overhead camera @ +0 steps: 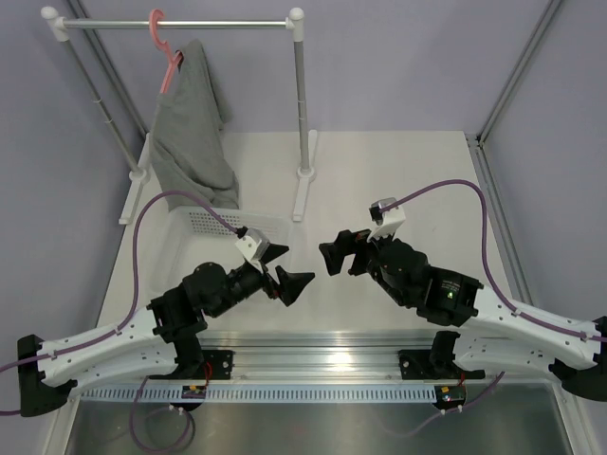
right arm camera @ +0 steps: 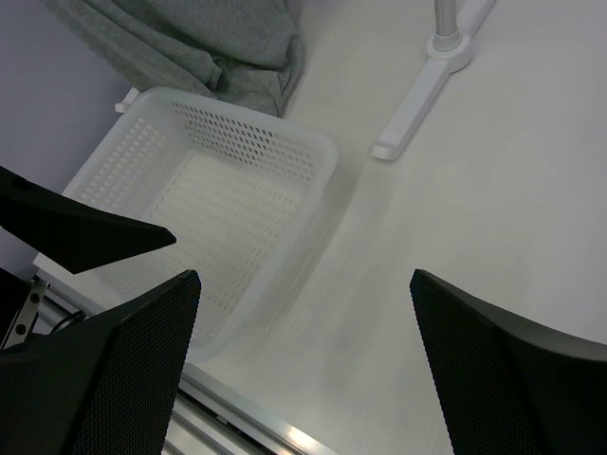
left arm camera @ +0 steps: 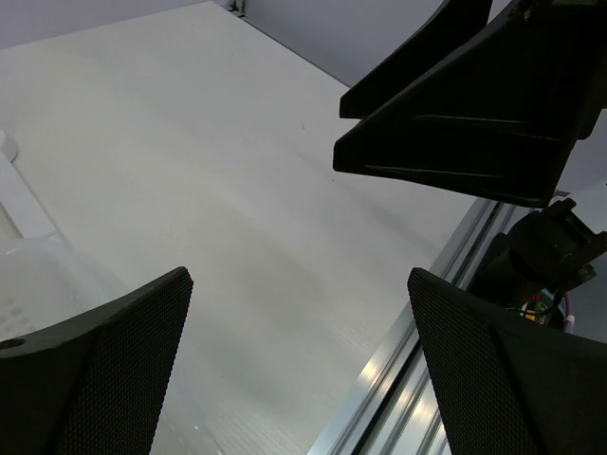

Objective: Remove the t-shirt from the hanger

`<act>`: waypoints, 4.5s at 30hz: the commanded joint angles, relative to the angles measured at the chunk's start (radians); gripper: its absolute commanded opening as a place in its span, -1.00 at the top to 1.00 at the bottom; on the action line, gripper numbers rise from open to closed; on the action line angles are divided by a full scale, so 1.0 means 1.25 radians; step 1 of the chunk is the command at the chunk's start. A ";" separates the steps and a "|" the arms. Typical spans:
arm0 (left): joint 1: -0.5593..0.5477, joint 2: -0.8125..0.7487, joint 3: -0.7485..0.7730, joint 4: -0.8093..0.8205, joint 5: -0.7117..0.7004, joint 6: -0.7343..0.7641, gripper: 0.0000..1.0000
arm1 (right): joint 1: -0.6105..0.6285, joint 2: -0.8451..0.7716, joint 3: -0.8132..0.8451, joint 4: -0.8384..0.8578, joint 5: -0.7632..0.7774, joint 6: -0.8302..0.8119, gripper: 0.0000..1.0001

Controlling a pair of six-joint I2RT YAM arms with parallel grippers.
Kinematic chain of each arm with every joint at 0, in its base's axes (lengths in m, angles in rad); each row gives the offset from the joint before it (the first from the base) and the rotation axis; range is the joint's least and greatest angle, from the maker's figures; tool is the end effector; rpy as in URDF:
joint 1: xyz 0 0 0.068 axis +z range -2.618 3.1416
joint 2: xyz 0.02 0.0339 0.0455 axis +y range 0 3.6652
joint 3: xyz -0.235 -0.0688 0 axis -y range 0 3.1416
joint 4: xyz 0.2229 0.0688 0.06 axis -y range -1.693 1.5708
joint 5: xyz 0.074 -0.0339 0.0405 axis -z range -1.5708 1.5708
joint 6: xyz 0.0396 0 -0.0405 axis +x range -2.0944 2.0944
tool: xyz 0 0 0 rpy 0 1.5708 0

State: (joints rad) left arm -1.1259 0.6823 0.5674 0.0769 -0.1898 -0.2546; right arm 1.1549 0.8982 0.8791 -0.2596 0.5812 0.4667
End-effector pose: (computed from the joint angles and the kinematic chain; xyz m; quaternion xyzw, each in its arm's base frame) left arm 0.0837 -0.1581 0.2914 0.2431 0.6779 -0.3870 0.5758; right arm 0.1009 0.1747 0.3236 -0.0957 0.7783 0.2605 0.5632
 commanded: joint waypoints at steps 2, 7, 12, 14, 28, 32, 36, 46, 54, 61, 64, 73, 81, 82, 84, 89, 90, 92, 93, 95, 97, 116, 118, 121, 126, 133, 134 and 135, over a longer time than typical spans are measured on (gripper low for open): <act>0.001 -0.002 0.003 0.042 0.012 0.007 -0.98 | 0.005 -0.018 0.007 0.019 -0.001 -0.005 -0.99; 0.001 0.003 0.004 0.050 0.005 0.010 -0.98 | 0.004 -0.015 0.013 0.016 -0.002 -0.004 -0.99; 0.001 0.052 0.112 -0.022 -0.123 -0.023 -0.98 | 0.005 -0.037 0.015 0.004 -0.017 -0.006 -0.99; 0.001 0.086 0.218 -0.098 -0.158 -0.010 -0.98 | 0.005 -0.059 -0.012 0.020 -0.033 -0.022 -0.99; 0.271 0.362 0.790 -0.336 -0.448 0.280 -0.98 | 0.005 -0.082 -0.023 0.025 -0.061 -0.035 -0.99; 0.417 0.426 0.865 -0.373 -0.337 0.218 -0.98 | 0.005 -0.050 -0.010 0.022 -0.081 -0.032 -0.99; 0.613 0.490 0.924 -0.454 -0.202 0.095 -0.98 | 0.005 -0.023 0.010 0.000 -0.105 -0.027 -0.99; 0.697 0.521 0.948 -0.436 -0.155 0.242 -0.98 | 0.005 -0.006 0.017 0.010 -0.190 -0.027 -0.99; 0.772 0.513 0.901 -0.436 -0.165 0.261 -0.98 | 0.004 0.024 0.035 -0.011 -0.199 -0.031 -0.99; 0.856 0.510 0.876 -0.437 -0.002 0.254 -0.94 | 0.004 0.045 0.045 -0.013 -0.196 -0.033 -0.99; 0.861 0.539 0.888 -0.460 0.025 0.259 -0.79 | 0.004 0.053 0.049 -0.017 -0.197 -0.033 -0.99; 0.871 0.582 0.909 -0.466 0.021 0.276 -0.34 | 0.005 0.051 0.049 -0.018 -0.211 -0.030 -0.99; 0.874 0.595 0.913 -0.465 0.039 0.293 0.15 | 0.004 0.047 0.049 -0.017 -0.216 -0.031 -0.99; 0.874 0.595 0.918 -0.464 0.027 0.295 0.37 | 0.005 0.046 0.048 -0.017 -0.219 -0.031 -0.99; 0.874 0.592 0.927 -0.465 0.011 0.299 0.61 | 0.004 0.050 0.048 -0.014 -0.222 -0.030 -0.99; 0.874 0.594 0.957 -0.464 -0.053 0.324 1.00 | 0.004 0.062 0.053 -0.016 -0.232 -0.029 -0.99; 0.873 0.595 0.965 -0.462 -0.060 0.329 1.00 | 0.004 0.064 0.054 -0.014 -0.231 -0.029 -0.99; 0.874 0.599 0.983 -0.455 -0.060 0.329 1.00 | 0.004 0.073 0.055 -0.016 -0.228 -0.030 -0.99; 0.873 0.598 0.988 -0.452 -0.057 0.331 1.00 | 0.004 0.077 0.058 -0.017 -0.228 -0.030 -0.99; 0.874 0.595 1.004 -0.437 -0.053 0.331 1.00 | 0.004 0.084 0.060 -0.019 -0.227 -0.031 -0.99; 0.873 0.584 1.016 -0.420 -0.056 0.323 1.00 | 0.004 0.090 0.064 -0.021 -0.223 -0.032 -0.99; 0.873 0.427 0.901 -0.291 0.132 0.207 1.00 | 0.004 0.079 0.062 -0.035 -0.193 -0.032 -0.99; 0.873 0.422 0.886 -0.291 0.114 0.207 1.00 | 0.005 0.075 0.061 -0.035 -0.189 -0.032 -0.99; 0.873 0.416 0.870 -0.292 0.106 0.206 1.00 | 0.004 0.069 0.059 -0.035 -0.189 -0.032 -0.99; 0.874 0.361 0.805 -0.298 0.143 0.167 1.00 | 0.004 0.066 0.061 -0.034 -0.194 -0.033 -0.99; 0.873 0.240 0.685 -0.281 0.168 0.167 1.00 | 0.005 0.066 0.047 -0.006 -0.178 -0.063 -0.99; 0.873 0.225 0.682 -0.279 0.174 0.164 1.00 | 0.005 0.066 0.045 0.003 -0.190 -0.076 -0.99; 0.873 0.199 0.678 -0.271 0.208 0.156 1.00 | 0.004 0.062 0.040 0.011 -0.212 -0.082 -0.99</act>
State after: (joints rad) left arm -0.0399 1.0313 1.4029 -0.4145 0.0036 -0.0395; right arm 1.1549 0.9985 0.9112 -0.2989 0.3370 0.4137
